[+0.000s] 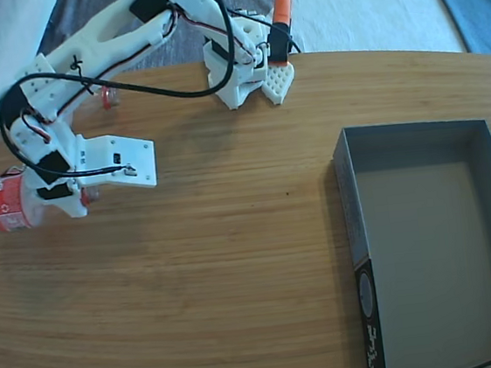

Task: Grasp the bottles and put them in the box.

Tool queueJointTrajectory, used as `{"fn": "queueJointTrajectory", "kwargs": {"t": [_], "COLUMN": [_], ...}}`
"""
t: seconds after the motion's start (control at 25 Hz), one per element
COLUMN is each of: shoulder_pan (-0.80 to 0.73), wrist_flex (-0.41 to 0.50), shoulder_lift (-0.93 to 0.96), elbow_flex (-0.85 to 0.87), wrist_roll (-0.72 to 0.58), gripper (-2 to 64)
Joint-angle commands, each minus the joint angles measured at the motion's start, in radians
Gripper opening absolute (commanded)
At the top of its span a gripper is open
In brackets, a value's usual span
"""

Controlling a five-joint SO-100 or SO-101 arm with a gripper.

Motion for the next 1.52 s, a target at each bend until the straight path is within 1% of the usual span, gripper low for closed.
{"fn": "queueJointTrajectory", "kwargs": {"t": [0.0,0.24,0.44,0.76,0.92,1.2,1.48], "shoulder_pan": [-0.018,-0.127,-0.261,-0.442,-0.557,-0.778,-1.031], "wrist_flex": [0.066,0.222,0.305,0.313,0.314,0.319,0.319], "shoulder_lift": [0.037,0.038,0.049,0.158,0.212,0.285,0.322], "elbow_flex": [-0.114,-0.239,-0.35,-0.353,-0.353,-0.353,-0.353], "wrist_roll": [0.002,0.005,0.11,0.213,0.273,0.411,0.509], "gripper": [-0.3,-0.3,-0.3,-0.3,-0.3,-0.3,-0.3]}}
